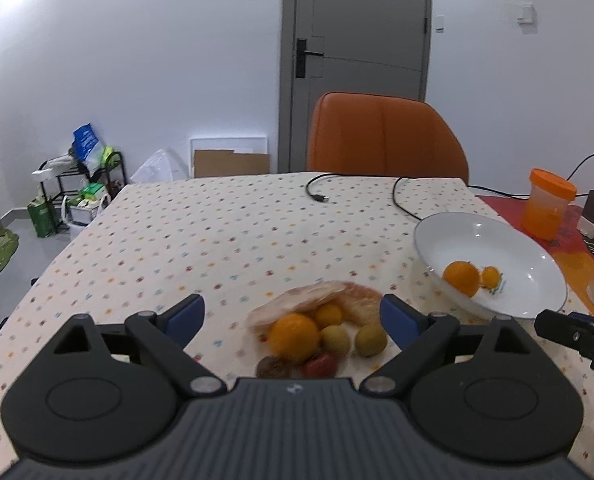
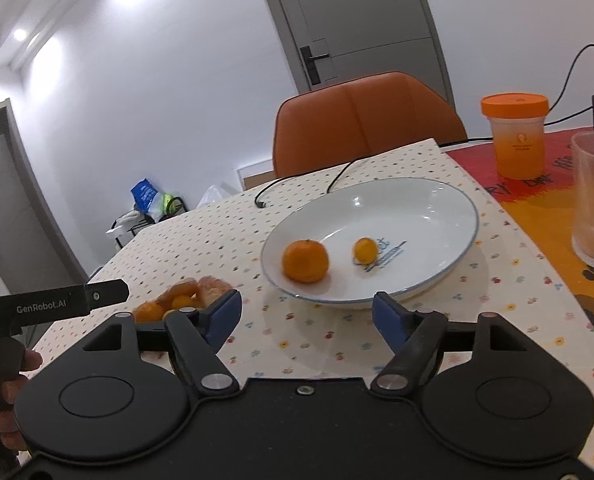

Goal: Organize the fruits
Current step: 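Move both open tools back toward the fruit pile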

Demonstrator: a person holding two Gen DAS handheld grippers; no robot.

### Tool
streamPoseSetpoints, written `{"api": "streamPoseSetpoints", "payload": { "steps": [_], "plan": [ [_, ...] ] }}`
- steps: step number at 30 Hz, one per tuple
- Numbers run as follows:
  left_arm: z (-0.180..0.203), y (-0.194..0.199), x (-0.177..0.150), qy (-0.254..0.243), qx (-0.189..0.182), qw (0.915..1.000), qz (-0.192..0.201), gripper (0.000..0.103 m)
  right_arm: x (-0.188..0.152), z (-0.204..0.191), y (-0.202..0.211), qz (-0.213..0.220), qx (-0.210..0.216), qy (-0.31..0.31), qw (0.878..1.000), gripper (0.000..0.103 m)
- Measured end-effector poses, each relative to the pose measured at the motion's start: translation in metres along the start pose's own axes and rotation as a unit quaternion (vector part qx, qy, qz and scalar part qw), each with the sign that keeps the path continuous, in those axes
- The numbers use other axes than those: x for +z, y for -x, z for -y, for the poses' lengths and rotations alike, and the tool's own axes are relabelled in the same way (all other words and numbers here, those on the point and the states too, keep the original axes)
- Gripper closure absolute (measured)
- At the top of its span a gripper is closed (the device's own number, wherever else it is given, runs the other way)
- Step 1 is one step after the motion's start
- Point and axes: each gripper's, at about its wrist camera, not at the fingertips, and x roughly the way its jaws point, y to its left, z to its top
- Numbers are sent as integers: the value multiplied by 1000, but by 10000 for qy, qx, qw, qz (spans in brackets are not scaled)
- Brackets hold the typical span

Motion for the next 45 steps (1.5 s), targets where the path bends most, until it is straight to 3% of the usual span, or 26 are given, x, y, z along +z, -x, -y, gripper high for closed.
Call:
{"api": "streamPoseSetpoints", "payload": {
  "steps": [21,29,45],
  "plan": [
    [-40,9,-31,461,34,9989,-115,13,-17,-38,-19,-329,313,424,9981,27],
    [-42,-3,-37,588,-112,9979,-261,42,-21,-42,-29,-510,402,472,9968,33],
    [-32,-32,-47,414,-156,9981,-422,73,-18,-57,-55,-801,636,553,9932,40]
  ]
}}
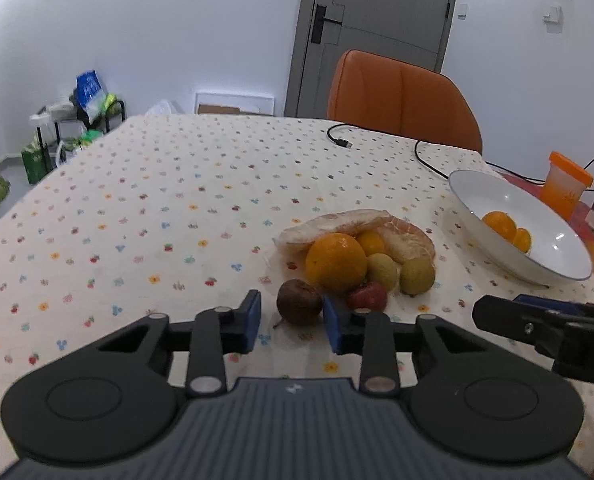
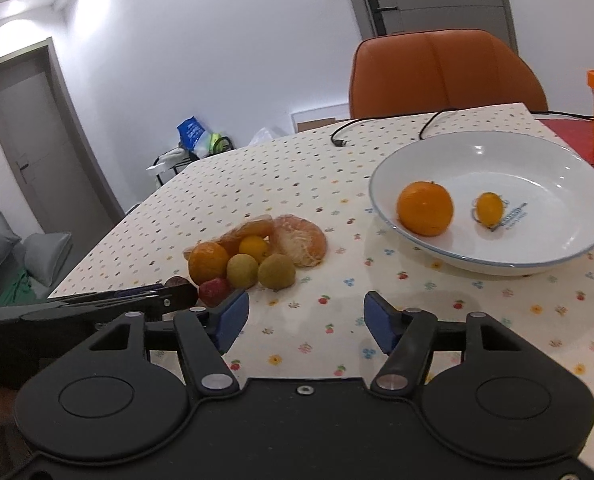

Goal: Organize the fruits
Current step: 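Move both open tools back toward the fruit pile, then grasp the dark brown plum with the left tool while the right tool grasps a brown kiwi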

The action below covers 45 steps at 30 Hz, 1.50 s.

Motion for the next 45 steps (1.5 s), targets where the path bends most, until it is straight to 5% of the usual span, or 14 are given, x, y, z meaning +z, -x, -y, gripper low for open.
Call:
{"api": "streamPoseSetpoints", "payload": {
  "steps": [2,19,23,27,45],
  "plan": [
    [-1,-2,1,20,27,10000,9,80,2,-1,-4,-30,18,23,10000,40],
    [-34,11,12,346,224,9991,115,81,12,-18,-41,-219,158,316,9991,46],
    [-38,15,13,379,258,9988,167,81,12,-21,-48,-218,161,445,9986,56],
    [-38,18,12,377,266,9988,187,81,13,-22,-47,-256,249,488,9982,78],
    [-19,32,14,208,136,9991,344,81,15,-3,-9,113,217,322,9992,78]
  ]
}}
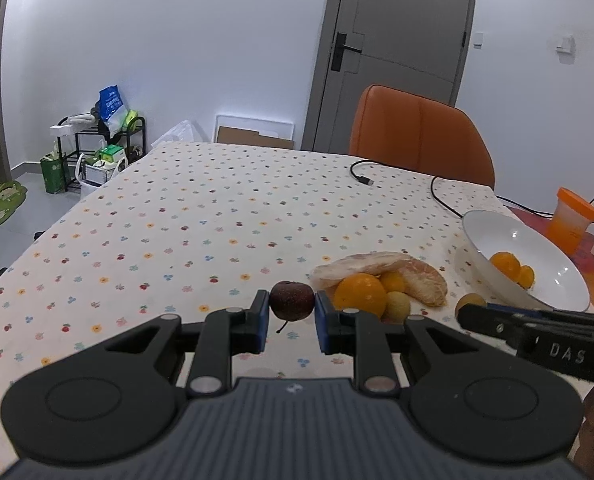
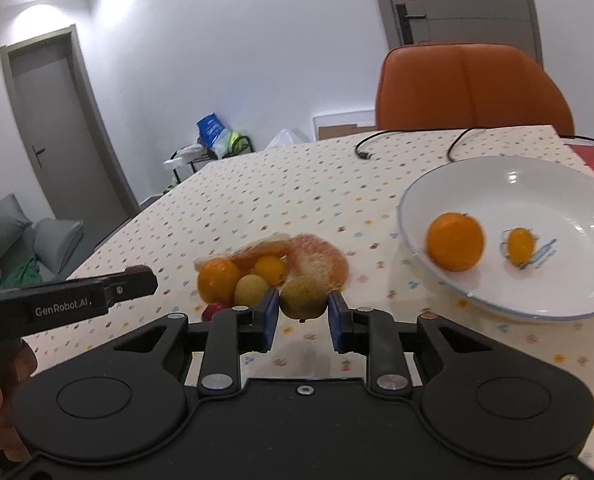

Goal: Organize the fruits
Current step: 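Grasp the dark brown plum with the left tool while the right tool grasps a brown kiwi, then carry the plum and kiwi over the white bowl and open both tools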

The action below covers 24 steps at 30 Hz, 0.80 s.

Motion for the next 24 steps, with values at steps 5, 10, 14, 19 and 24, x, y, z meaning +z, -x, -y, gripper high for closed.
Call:
{"api": "streamPoseSetpoints", "payload": {
  "steps": [5,10,14,19,24],
  "plan": [
    [10,0,2,-72,-72,9999,37,81,2,9,11,134,-69,-61,9999,78],
    [18,0,3,-153,-154,9997,69,81,4,17,20,256,-142,-107,9995,78],
    [27,-1,6,-221,-236,9994,99,81,3,23,25,328,-222,-153,9991,78],
    [40,-3,10,-315,-356,9987,156,81,3,32,30,390,-305,-200,9986,78],
    [53,-6,12,-403,-503,9978,180,81,5,39,37,486,-433,-221,9976,78]
  ]
}}
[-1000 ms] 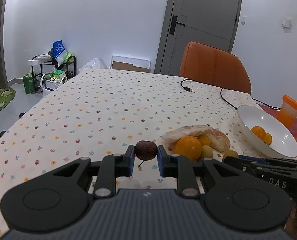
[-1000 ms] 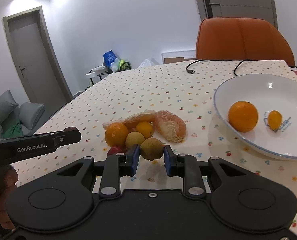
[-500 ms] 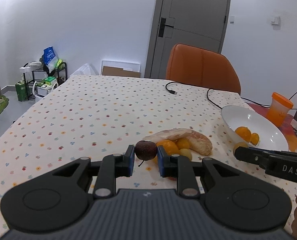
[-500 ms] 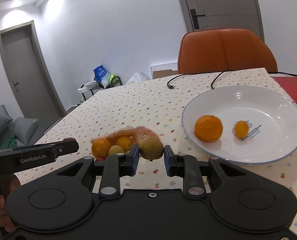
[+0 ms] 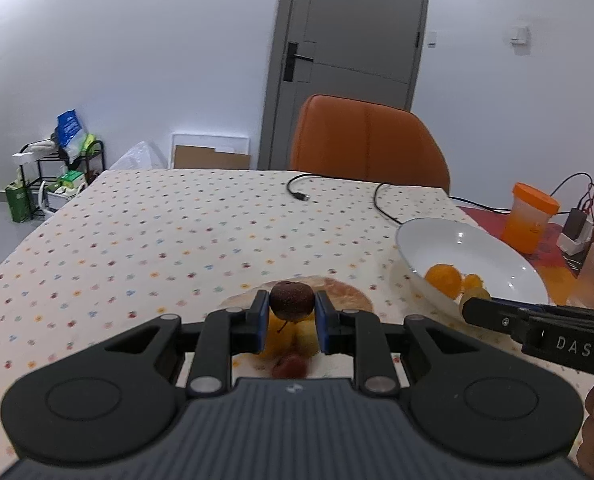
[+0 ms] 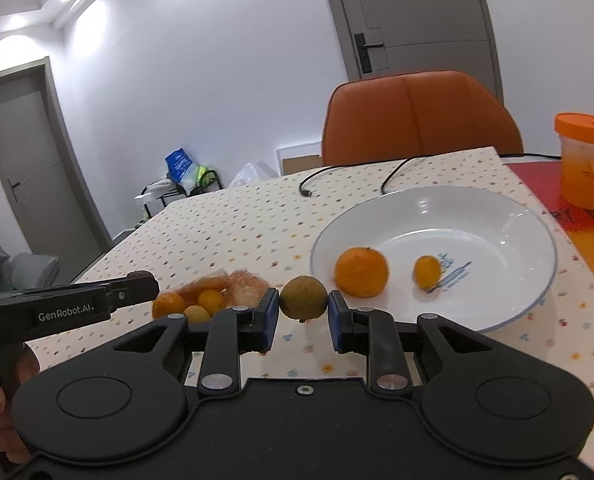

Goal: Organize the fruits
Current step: 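Carry the plum and kiwi over the white bowl and open both tools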

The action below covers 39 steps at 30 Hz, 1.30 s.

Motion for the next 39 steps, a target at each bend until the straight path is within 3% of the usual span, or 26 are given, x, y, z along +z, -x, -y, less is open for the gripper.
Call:
{"api": "streamPoseSetpoints", "payload": {
  "steps": [17,22,39],
  "plan": [
    [58,-24,11,-432,-499,9978,-4,81,-1,55,16,255,-662,-437,9965,78],
    [78,-32,10,-575,-653,9962,-40,81,-1,69,25,383,-841,-519,9944,67],
    [134,-53,10,-900,-929,9915,-143,80,-14,97,44,346,-831,-788,9928,64]
  ]
}}
